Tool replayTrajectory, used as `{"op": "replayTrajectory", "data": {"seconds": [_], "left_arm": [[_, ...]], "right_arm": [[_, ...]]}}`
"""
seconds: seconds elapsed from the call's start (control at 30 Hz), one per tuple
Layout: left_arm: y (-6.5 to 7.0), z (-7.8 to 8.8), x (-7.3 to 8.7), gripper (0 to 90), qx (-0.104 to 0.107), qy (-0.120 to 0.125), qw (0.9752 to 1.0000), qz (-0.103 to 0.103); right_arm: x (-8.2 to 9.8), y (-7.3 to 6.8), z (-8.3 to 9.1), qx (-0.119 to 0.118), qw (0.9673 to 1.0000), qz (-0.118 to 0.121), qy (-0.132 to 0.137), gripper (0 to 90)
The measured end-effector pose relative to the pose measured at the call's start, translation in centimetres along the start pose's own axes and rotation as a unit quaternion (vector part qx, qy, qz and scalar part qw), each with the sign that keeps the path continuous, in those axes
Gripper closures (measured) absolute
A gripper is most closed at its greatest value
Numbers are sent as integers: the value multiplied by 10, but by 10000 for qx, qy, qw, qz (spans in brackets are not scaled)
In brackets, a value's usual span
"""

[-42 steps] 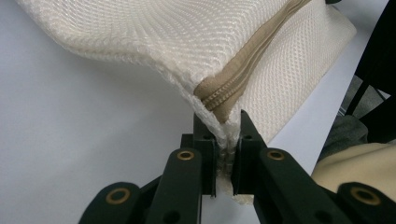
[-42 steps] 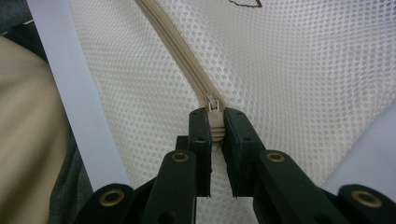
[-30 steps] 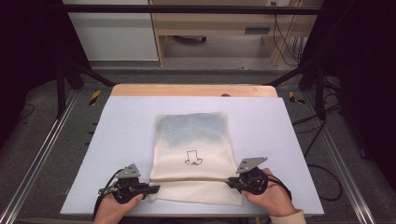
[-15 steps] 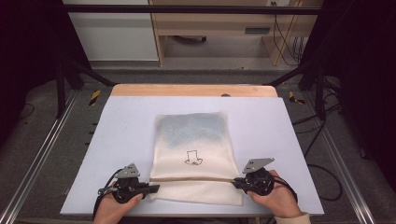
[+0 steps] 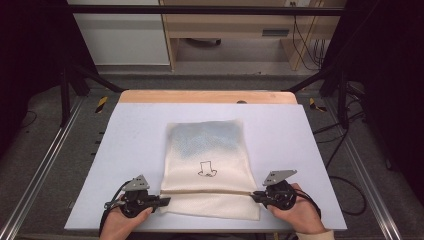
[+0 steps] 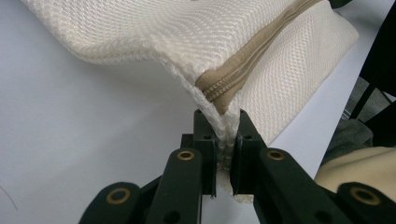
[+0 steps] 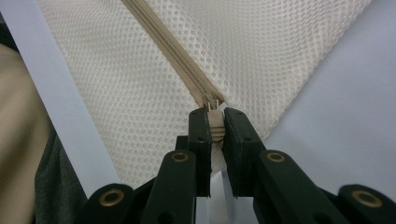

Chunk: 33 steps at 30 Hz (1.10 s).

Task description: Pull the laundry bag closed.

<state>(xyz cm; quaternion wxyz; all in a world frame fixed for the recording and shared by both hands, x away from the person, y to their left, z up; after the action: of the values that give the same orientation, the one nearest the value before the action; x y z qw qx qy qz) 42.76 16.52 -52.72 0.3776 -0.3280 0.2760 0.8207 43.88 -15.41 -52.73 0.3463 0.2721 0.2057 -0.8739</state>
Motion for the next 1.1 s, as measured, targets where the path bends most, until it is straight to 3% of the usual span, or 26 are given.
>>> {"op": "replayTrajectory", "data": {"seconds": [0.4,0.5,0.57,0.63,0.7,0.77,0.83,0.9,1.1], "left_arm": [[-1,1,0,817,-75,13,10000,17],[-4,2,0,705,-224,-13,9997,37],[-7,5,-1,564,-365,34,9993,79],[-8,7,-3,456,-386,117,9991,136],[-12,10,-4,332,-559,157,9982,161],[-15,14,-5,269,-711,192,9972,150],[-19,18,-6,204,-848,248,9960,158],[-24,22,-7,158,-1032,282,9942,114],[-36,36,-10,105,-1423,379,9891,5]], "right_arm": [[1,1,1,-21,10000,-44,21,820],[0,-1,-1,-49,10000,-7,-15,798],[-3,-1,-1,1,9999,-63,79,693],[-9,-2,-2,87,9998,-58,189,527],[-16,-2,-4,232,9992,-171,294,398],[-24,0,-7,401,9982,-263,350,268],[-31,1,-10,538,9971,-402,349,196],[-39,3,-11,807,9950,-349,467,128],[-62,6,-12,1125,9908,-228,711,77]]}}
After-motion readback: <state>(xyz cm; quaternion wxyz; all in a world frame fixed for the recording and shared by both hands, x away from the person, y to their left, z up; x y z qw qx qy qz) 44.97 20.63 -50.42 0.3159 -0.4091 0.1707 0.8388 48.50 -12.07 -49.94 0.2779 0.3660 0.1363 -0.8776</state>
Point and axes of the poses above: each handheld gripper's, and its own axes: z roughly backward along the jaws, x roughly out of its underside, y roughly to its right, the point moved 9 cm from there along -z, roughly forward along the jaws, and after that the axes turned 6 degrees about -z, right-handed, at the moved point
